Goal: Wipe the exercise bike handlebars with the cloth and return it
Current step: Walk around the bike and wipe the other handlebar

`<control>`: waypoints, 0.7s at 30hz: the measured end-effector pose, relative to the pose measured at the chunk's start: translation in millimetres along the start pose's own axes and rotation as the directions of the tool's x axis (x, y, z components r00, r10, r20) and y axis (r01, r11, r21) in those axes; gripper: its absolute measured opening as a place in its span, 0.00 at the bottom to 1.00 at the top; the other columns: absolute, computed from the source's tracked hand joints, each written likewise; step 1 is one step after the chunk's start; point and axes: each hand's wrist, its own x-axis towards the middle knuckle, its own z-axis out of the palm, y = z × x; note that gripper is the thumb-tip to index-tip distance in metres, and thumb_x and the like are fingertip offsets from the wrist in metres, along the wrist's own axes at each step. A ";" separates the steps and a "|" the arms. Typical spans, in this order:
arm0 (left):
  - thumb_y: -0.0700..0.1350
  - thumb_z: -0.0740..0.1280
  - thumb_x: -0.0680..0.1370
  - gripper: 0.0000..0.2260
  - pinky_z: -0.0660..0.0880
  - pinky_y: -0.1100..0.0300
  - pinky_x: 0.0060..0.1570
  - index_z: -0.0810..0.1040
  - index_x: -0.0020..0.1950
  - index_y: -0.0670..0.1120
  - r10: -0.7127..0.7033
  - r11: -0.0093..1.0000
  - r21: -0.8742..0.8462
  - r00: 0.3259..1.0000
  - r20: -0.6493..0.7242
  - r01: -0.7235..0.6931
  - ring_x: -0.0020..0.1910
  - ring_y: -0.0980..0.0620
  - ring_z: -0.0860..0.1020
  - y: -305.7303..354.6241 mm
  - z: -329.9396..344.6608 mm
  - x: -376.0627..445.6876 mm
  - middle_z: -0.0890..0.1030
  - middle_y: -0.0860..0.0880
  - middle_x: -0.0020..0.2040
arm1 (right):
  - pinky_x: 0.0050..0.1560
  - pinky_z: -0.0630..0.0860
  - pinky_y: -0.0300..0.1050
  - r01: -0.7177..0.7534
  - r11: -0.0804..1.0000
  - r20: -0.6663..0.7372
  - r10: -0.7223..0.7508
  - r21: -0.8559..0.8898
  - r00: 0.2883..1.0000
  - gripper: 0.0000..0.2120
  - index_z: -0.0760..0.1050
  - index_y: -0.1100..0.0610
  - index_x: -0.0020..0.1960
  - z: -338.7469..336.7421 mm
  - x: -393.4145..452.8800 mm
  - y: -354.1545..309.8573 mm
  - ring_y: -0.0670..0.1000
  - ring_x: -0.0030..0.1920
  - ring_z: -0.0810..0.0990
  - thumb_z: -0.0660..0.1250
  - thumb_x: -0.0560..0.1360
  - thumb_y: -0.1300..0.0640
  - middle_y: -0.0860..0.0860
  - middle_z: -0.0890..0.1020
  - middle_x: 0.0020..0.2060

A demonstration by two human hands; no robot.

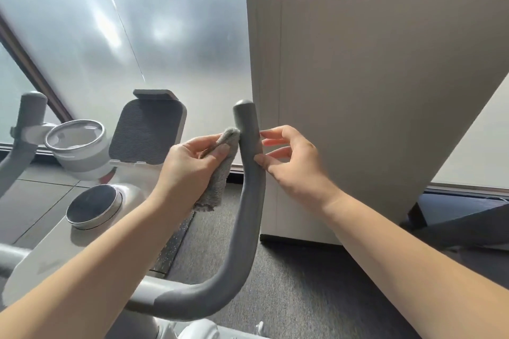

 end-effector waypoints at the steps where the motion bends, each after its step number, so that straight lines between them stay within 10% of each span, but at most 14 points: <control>1: 0.43 0.71 0.72 0.08 0.76 0.61 0.37 0.84 0.45 0.57 0.069 0.997 -0.030 0.997 -0.038 -0.070 0.36 0.57 0.80 5.2 0.2 -1.6 0.85 0.54 0.41 | 0.40 0.73 0.28 0.026 1.000 -0.046 -0.026 0.006 0.999 0.12 0.75 0.47 0.53 -1.0 0.0 -1.1 0.41 0.42 0.78 0.72 0.72 0.57 0.44 0.80 0.48; 6: 0.50 0.74 0.70 0.10 0.79 0.47 0.41 0.74 0.44 0.57 0.346 0.933 0.154 0.930 -0.122 -0.327 0.43 0.49 0.81 32.4 21.4 -7.3 0.81 0.50 0.44 | 0.44 0.77 0.38 0.162 0.968 -0.064 -0.152 0.190 0.986 0.10 0.78 0.50 0.57 -3.6 -0.5 -17.3 0.44 0.42 0.82 0.68 0.75 0.54 0.46 0.84 0.44; 14: 0.35 0.65 0.76 0.14 0.74 0.70 0.46 0.79 0.54 0.52 0.377 0.907 0.158 0.920 0.113 -0.391 0.48 0.58 0.80 31.5 40.2 -12.5 0.80 0.48 0.57 | 0.54 0.77 0.64 0.171 0.949 -0.010 -0.175 0.264 0.985 0.21 0.71 0.48 0.68 -12.3 -1.9 -21.6 0.62 0.49 0.82 0.62 0.76 0.47 0.55 0.84 0.51; 21: 0.37 0.65 0.76 0.15 0.72 0.55 0.60 0.81 0.55 0.56 0.470 0.729 0.464 0.861 0.196 -0.504 0.63 0.56 0.73 20.1 17.9 -0.6 0.77 0.59 0.62 | 0.65 0.73 0.56 0.161 0.931 -0.218 -0.091 0.327 0.972 0.21 0.70 0.39 0.64 -7.5 22.8 3.4 0.48 0.60 0.79 0.64 0.76 0.58 0.48 0.80 0.60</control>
